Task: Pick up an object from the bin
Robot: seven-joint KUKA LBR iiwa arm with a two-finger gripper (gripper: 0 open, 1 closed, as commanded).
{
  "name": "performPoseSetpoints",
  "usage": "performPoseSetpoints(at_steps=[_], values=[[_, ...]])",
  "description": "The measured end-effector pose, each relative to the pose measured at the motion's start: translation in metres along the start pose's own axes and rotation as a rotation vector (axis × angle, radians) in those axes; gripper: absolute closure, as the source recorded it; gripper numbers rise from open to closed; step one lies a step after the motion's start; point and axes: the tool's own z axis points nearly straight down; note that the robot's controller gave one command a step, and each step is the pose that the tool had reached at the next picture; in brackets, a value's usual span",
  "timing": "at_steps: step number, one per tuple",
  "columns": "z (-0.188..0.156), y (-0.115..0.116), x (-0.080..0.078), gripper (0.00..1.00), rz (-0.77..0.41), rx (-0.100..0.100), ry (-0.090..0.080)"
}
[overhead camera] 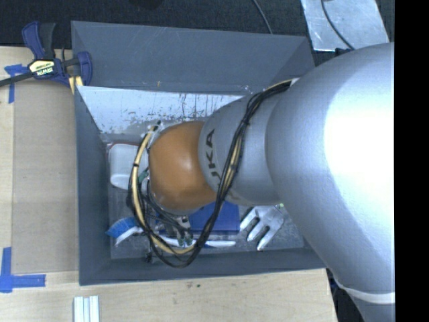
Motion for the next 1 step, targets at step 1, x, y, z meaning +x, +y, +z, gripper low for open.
performPoseSetpoints(at_steps=[1], values=[[-0.0001,-0.0035,-0.0092,0.00,-0.059,-0.001,0.005]])
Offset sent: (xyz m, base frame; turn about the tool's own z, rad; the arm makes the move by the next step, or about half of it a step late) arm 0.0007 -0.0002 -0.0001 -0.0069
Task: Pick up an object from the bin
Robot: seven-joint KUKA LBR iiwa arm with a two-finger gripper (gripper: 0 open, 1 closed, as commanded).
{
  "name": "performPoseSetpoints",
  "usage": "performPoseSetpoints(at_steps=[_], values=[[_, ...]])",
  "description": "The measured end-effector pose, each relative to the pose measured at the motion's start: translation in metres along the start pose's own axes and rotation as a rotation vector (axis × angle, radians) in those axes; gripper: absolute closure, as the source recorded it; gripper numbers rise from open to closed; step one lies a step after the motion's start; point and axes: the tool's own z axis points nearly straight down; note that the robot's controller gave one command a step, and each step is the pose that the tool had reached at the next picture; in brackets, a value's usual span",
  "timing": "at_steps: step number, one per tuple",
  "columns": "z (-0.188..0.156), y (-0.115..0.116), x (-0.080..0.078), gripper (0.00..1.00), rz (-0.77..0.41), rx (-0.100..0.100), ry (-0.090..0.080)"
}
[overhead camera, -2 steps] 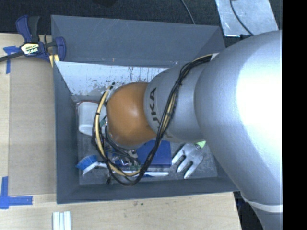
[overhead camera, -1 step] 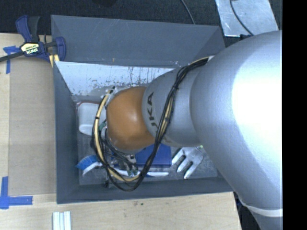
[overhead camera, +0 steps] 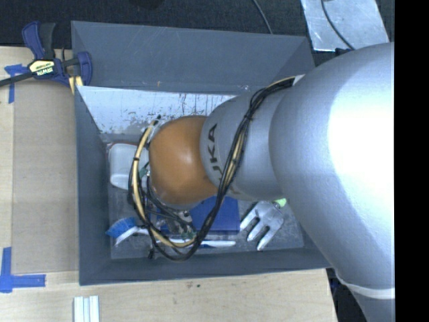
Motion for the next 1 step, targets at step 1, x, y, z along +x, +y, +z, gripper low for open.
performPoseSetpoints(at_steps=[1], values=[[-0.0002,0.0032,0.0076,1.00,0.052,0.000,-0.006]])
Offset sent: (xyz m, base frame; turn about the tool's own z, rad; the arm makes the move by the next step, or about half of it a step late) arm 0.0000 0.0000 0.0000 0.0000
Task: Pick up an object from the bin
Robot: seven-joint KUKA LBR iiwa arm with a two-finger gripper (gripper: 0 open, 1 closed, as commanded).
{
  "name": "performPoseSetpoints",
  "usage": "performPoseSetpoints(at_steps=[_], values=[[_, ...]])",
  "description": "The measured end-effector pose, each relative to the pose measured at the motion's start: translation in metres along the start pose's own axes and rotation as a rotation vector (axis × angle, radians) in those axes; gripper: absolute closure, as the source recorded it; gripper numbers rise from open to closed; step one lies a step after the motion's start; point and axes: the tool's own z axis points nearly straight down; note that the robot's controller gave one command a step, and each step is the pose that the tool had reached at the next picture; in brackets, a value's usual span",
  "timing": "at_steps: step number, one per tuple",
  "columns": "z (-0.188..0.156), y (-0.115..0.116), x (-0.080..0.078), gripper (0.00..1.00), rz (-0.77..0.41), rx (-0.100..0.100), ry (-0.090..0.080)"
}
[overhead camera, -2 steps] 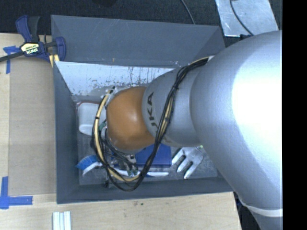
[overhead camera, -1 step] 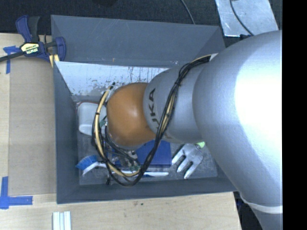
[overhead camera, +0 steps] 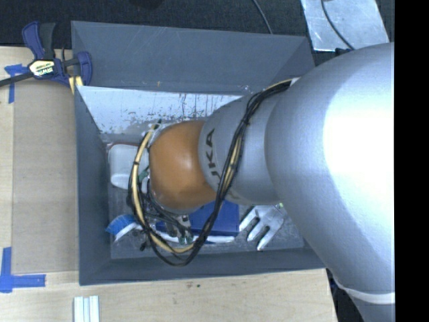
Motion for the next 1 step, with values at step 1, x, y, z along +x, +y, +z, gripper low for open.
performPoseSetpoints(at_steps=[1], values=[[-0.0001,0.0000,0.0000,1.00,0.000,0.000,0.000]])
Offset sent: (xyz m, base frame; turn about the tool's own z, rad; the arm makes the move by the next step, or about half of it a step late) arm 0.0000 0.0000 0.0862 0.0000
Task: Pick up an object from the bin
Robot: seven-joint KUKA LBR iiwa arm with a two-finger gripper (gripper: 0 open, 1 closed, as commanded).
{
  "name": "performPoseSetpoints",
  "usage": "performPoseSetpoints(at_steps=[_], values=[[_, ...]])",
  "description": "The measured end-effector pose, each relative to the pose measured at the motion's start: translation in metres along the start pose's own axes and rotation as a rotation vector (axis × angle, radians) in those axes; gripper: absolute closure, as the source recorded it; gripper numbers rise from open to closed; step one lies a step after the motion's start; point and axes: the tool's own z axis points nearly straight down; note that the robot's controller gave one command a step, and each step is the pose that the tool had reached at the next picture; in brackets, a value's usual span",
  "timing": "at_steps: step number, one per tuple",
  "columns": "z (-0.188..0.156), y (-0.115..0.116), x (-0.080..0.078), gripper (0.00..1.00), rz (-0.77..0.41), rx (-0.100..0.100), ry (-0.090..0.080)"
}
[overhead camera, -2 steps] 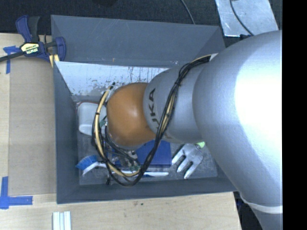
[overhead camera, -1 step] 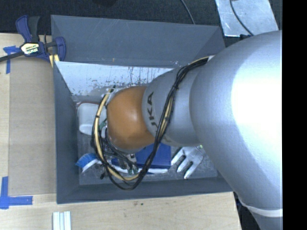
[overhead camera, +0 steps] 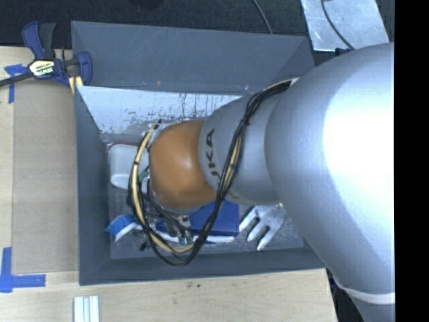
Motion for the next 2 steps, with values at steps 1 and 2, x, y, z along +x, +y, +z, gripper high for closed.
performPoseSetpoints(at_steps=[1,2], values=[[-0.027,-0.001,0.003,1.00,0.001,0.002,0.011],[-0.064,0.000,0.000,1.00,0.001,0.000,-0.002]])
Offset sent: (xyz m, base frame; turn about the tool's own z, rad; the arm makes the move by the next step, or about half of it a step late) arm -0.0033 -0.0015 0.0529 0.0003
